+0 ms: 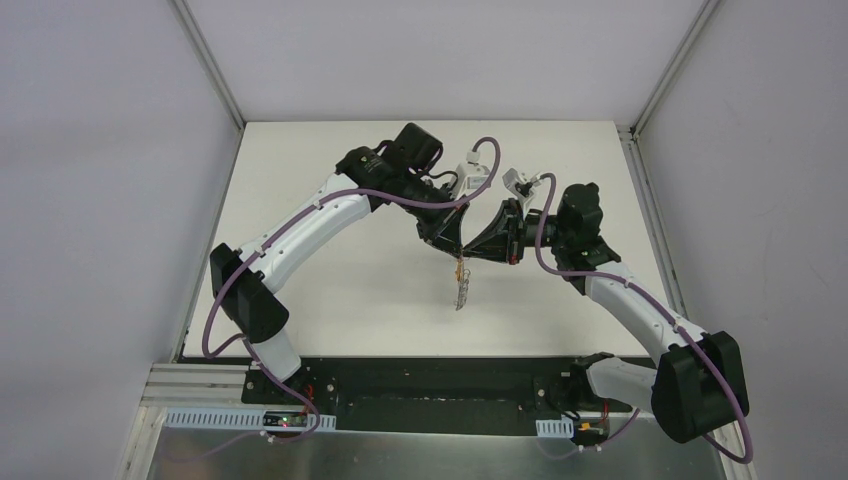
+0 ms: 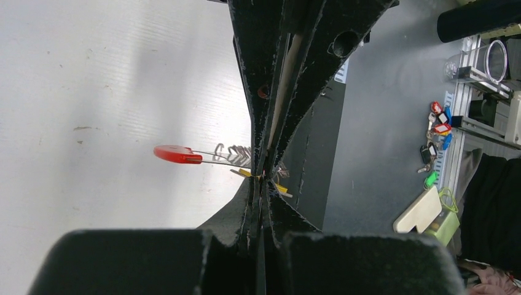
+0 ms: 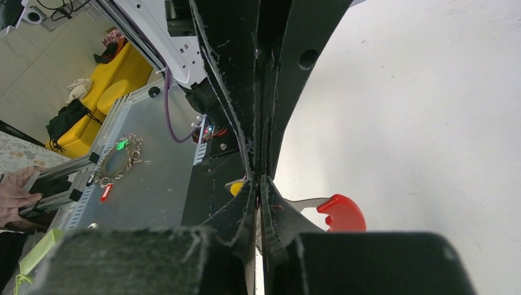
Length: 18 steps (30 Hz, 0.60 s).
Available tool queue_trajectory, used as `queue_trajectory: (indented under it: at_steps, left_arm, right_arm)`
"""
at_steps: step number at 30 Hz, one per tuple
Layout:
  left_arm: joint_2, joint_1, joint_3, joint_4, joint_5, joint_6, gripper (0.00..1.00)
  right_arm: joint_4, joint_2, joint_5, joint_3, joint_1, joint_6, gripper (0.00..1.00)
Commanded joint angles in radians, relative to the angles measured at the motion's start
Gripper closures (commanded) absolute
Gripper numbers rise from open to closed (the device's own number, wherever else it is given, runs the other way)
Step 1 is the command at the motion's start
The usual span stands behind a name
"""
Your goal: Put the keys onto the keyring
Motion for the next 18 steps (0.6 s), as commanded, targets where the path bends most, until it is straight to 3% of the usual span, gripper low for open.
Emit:
queue_trajectory:
  at_steps: [1, 8, 13, 18]
  left_arm:
    - [-0.002, -0.007, 0.028, 0.006, 0.021, -0.008, 1.00]
    - [-0.029, -0.004, 0.006, 0.016, 0.027, 0.040, 1.00]
    - [-0.086, 0.022, -0.057, 0.074, 0.063, 0.056, 0.76]
    - [-0.133, 0.041, -0.152, 0.171, 0.097, 0.010, 0.64]
  right_arm:
    - [0.021, -0.006, -0.019, 0.038, 0.017, -0.019, 0.98]
    - [0.019, -0.015, -0.003, 0.045, 0.008, -0.011, 1.00]
    - [0.021, -0.031, -0.007, 0.059, -0.006, 0.006, 1.00]
    - [0.021, -0.052, -0.016, 0.057, -0.026, 0.009, 1.00]
